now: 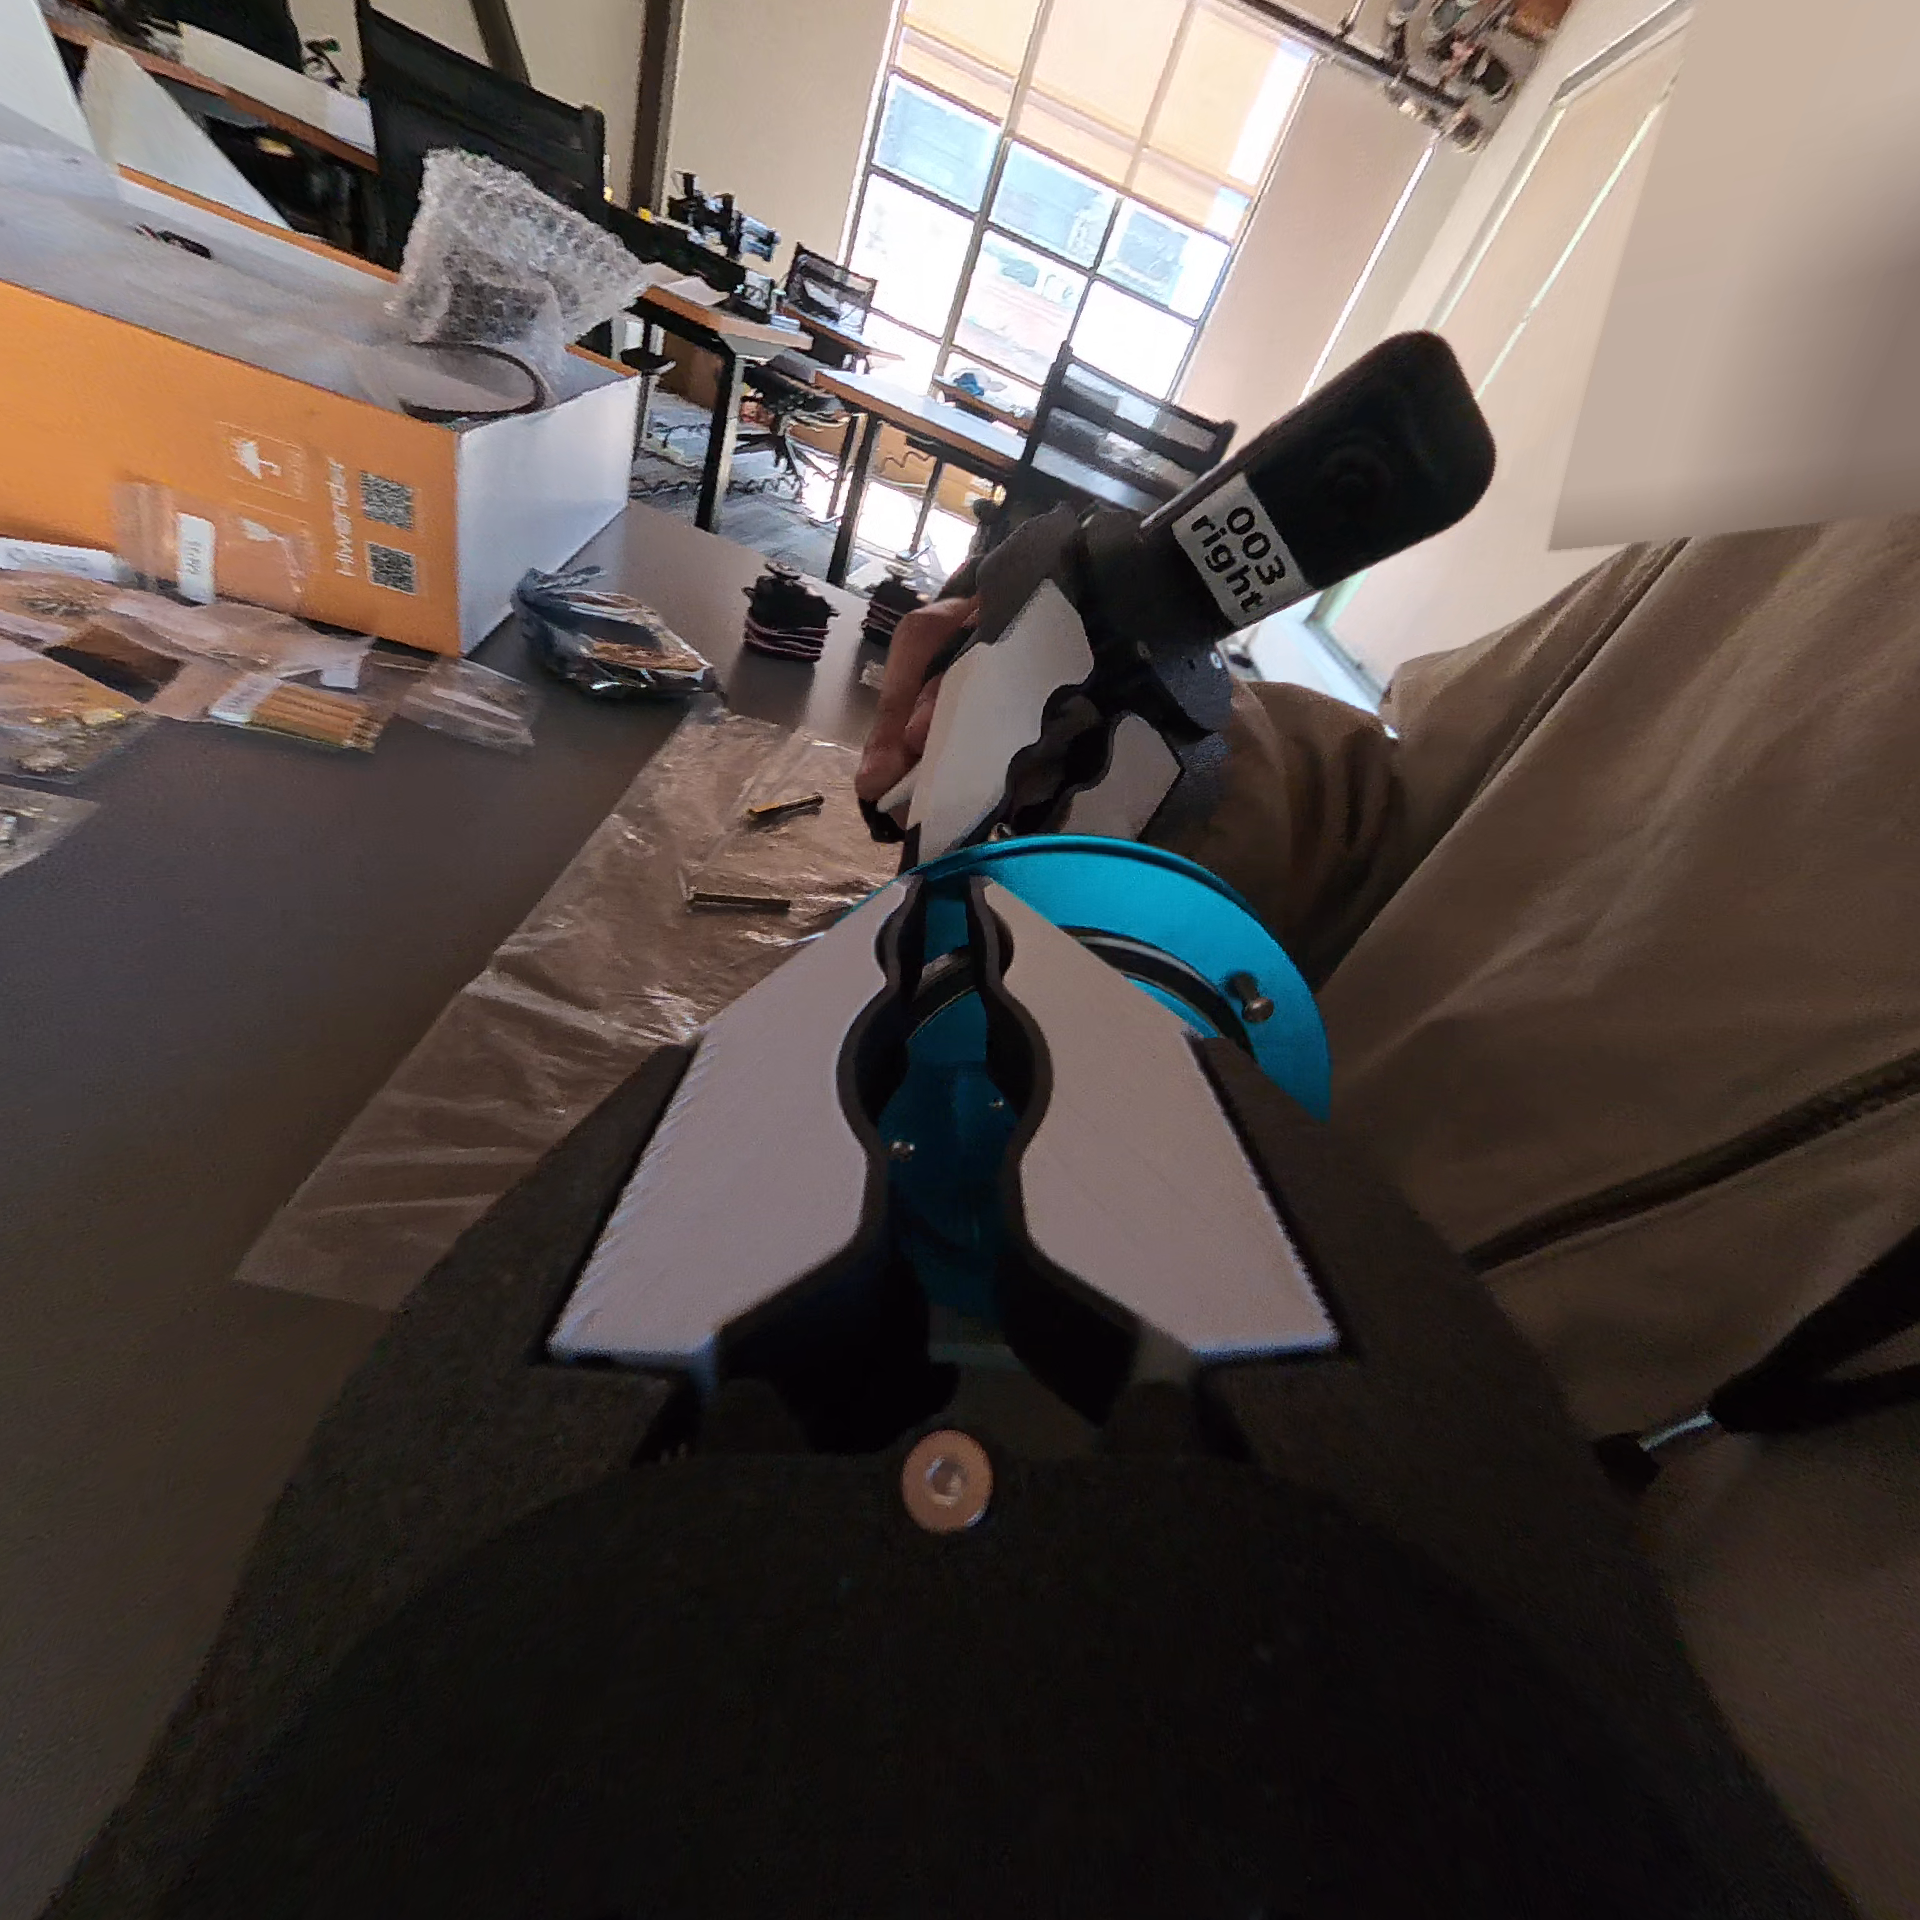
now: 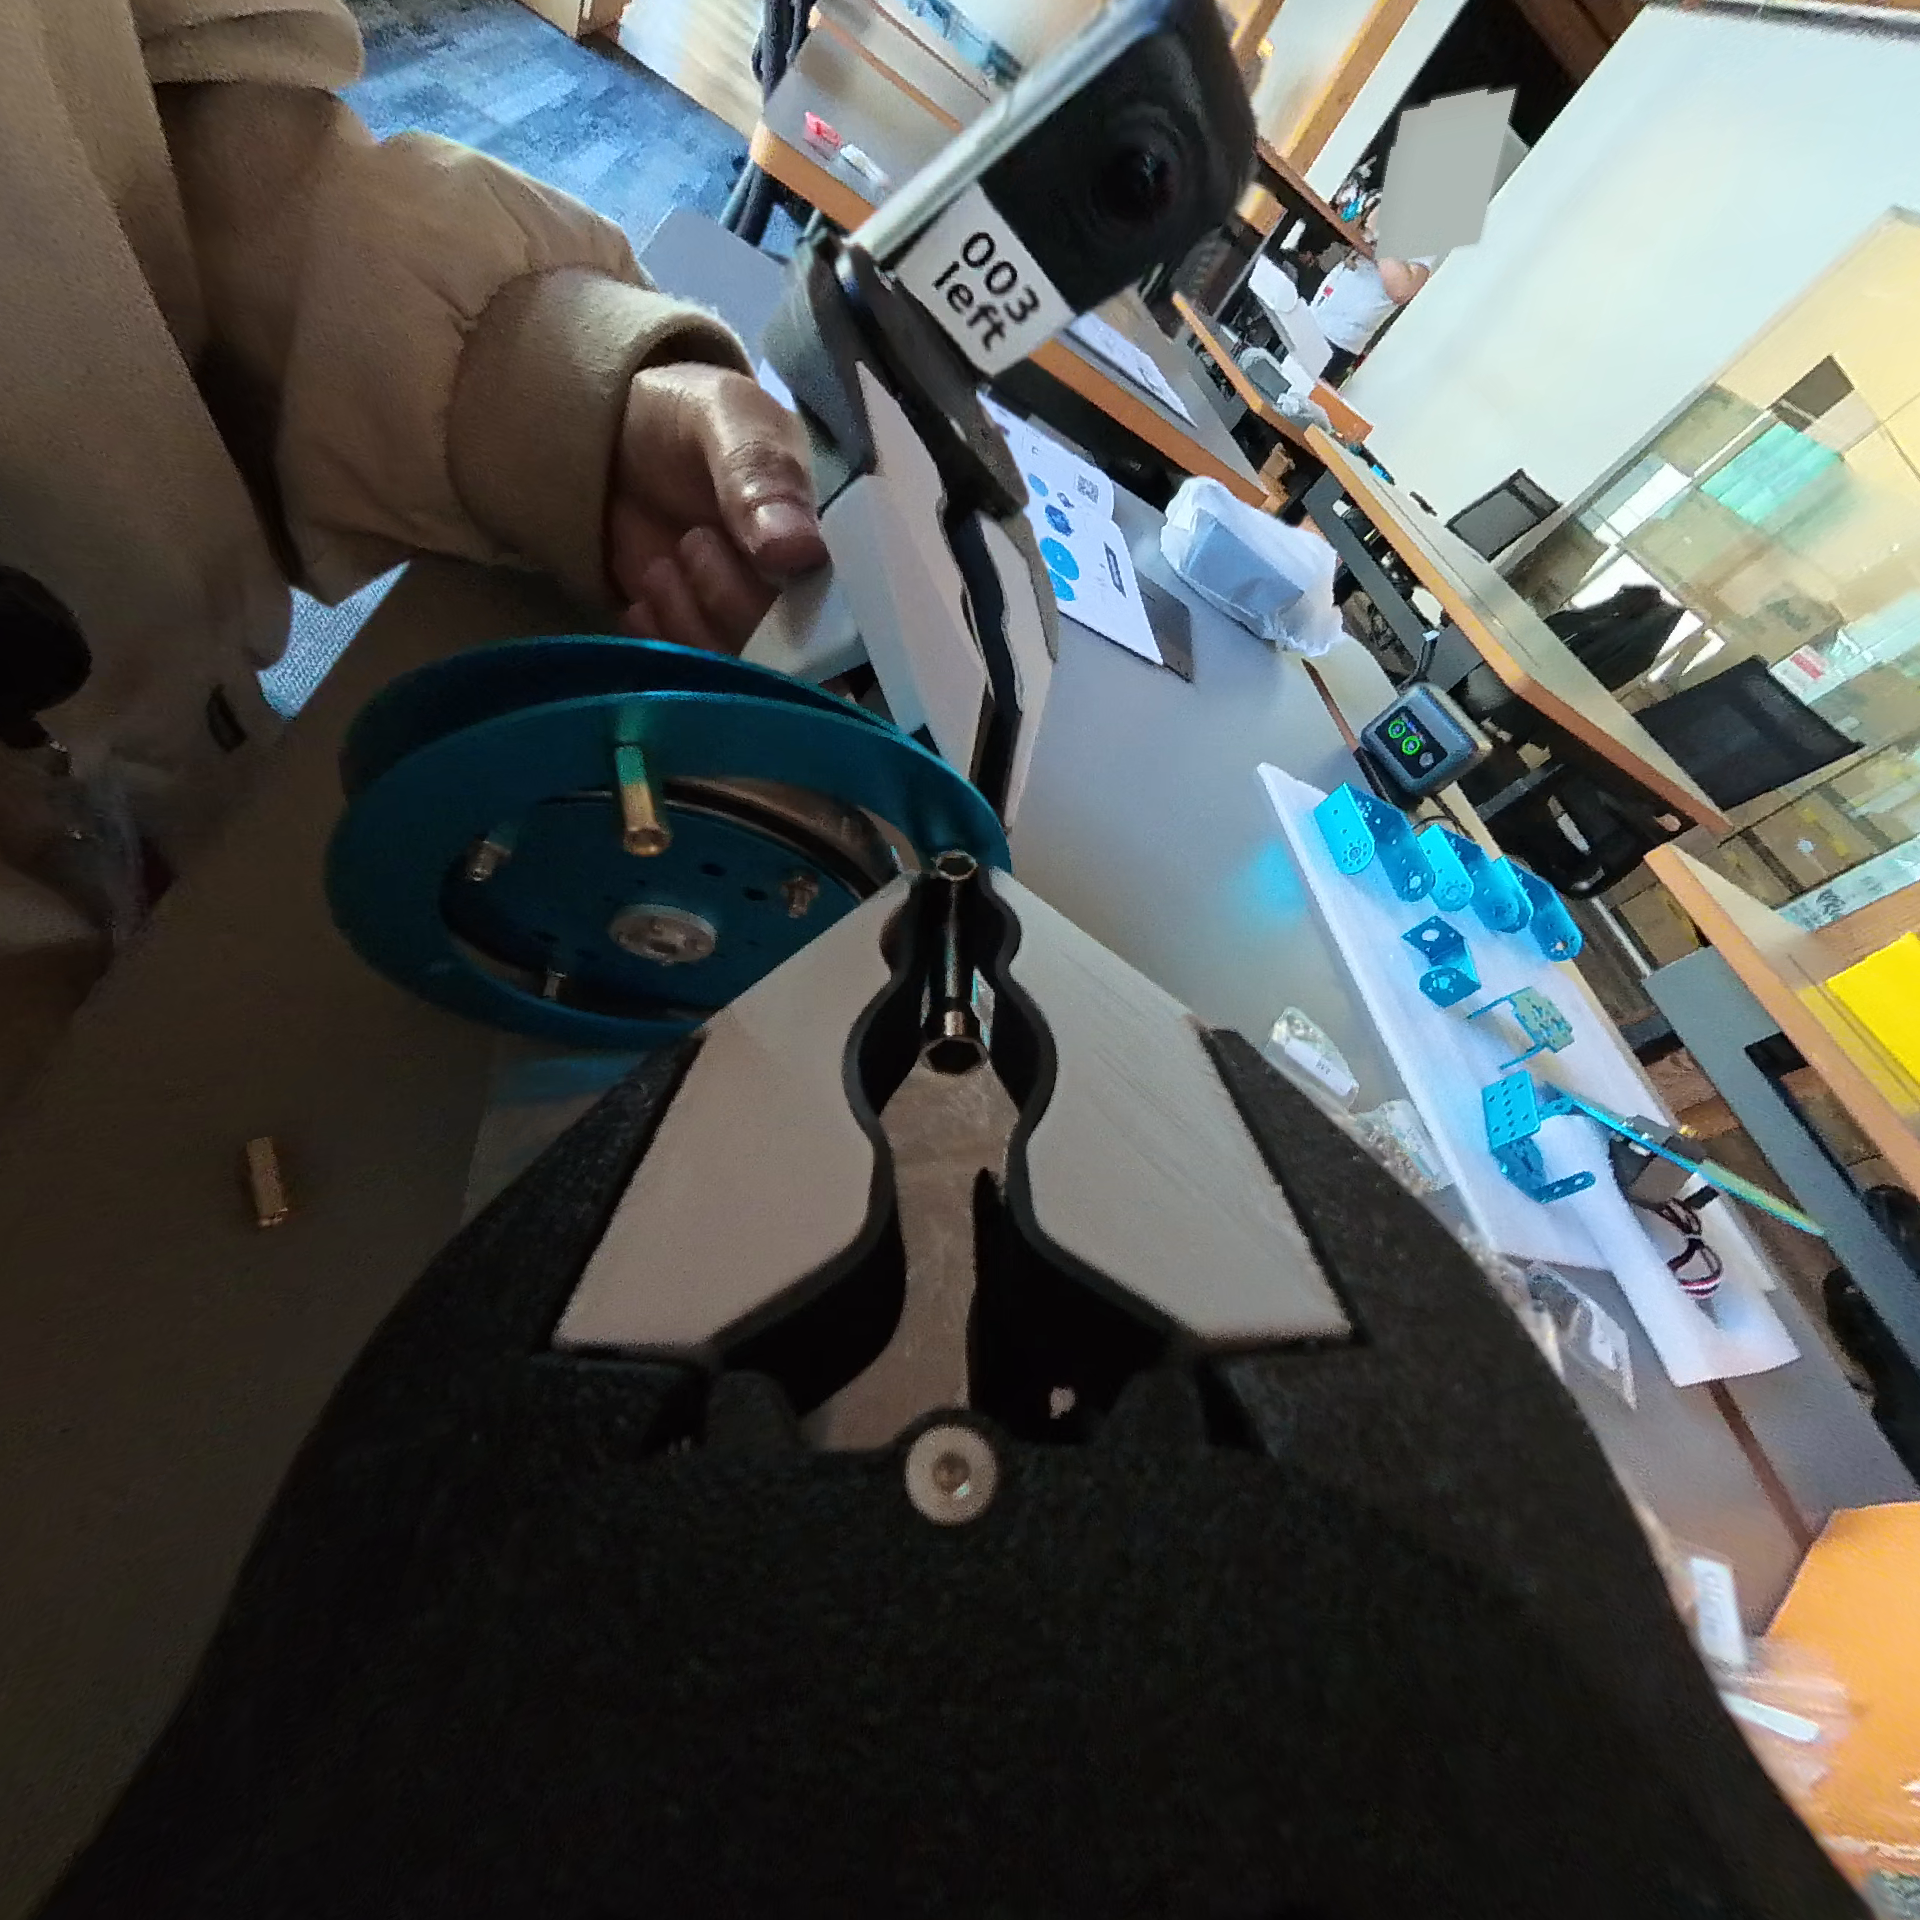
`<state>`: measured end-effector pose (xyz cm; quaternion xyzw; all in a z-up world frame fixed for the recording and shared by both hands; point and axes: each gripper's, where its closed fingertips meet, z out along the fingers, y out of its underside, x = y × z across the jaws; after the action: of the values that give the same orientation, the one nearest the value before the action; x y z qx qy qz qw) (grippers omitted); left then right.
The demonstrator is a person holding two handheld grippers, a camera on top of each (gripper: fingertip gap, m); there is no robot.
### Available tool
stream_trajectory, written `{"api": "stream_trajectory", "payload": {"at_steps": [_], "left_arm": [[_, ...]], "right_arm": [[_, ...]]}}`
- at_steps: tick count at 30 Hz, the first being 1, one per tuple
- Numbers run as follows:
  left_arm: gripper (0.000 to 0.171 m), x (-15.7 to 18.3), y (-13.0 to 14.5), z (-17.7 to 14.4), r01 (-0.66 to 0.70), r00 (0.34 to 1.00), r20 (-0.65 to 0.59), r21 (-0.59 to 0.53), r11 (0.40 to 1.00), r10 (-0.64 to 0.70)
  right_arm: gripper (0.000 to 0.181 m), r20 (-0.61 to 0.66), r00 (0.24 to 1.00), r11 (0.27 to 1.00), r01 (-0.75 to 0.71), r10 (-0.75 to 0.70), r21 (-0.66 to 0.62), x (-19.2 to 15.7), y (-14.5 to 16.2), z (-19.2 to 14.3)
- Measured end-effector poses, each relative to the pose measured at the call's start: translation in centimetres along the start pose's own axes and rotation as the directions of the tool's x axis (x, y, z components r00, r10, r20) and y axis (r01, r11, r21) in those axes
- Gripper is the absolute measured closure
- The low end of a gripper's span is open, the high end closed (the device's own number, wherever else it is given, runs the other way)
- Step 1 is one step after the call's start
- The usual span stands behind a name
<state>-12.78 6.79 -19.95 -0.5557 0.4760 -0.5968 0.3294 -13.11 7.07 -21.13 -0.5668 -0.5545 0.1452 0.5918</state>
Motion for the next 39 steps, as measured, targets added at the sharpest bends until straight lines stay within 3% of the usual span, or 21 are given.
{"api": "stream_trajectory", "payload": {"at_steps": [4,8,19,24,29,35,39], "left_arm": [[0.16,-1.5,0.5,-0.1,0.009,0.998,0.063,-0.048,0.999,-0.006],[0.156,-1.6,0.5,-0.3,0.024,0.998,0.061,-0.055,0.998,-0.021],[0.151,-2.5,1.1,0.4,0.056,0.995,0.093,-0.107,0.993,-0.046],[0.15,-2.0,1.2,0.0,0.005,0.99,0.141,-0.146,0.989,0.016],[0.148,0.0,2.2,0.8,-0.075,0.987,0.121,-0.259,0.963,0.109],[0.148,4.5,3.5,3.3,-0.181,0.98,0.014,-0.335,0.925,0.197],[0.149,7.5,6.0,5.3,-0.332,0.939,-0.061,-0.41,0.85,0.337]], "right_arm": [[0.175,0.008,1.0,0.998,-0.03,0.03,-0.046,0.7,0.9,0.4],[0.175,0.039,0.997,0.997,-0.068,0.069,-0.029,0.6,1.0,0.7],[0.175,0.053,0.99,0.985,-0.119,0.127,-0.128,0.9,3.5,1.0],[0.175,0.06,0.986,0.975,-0.143,0.155,-0.167,1.0,4.4,0.4],[0.175,0.071,0.979,0.961,-0.174,0.194,-0.216,1.1,5.8,0.4],[0.175,0.094,0.978,0.958,-0.161,0.187,-0.238,0.4,6.2,0.5],[0.175,0.108,0.976,0.959,-0.162,0.191,-0.233,0.1,5.9,0.7]]}}
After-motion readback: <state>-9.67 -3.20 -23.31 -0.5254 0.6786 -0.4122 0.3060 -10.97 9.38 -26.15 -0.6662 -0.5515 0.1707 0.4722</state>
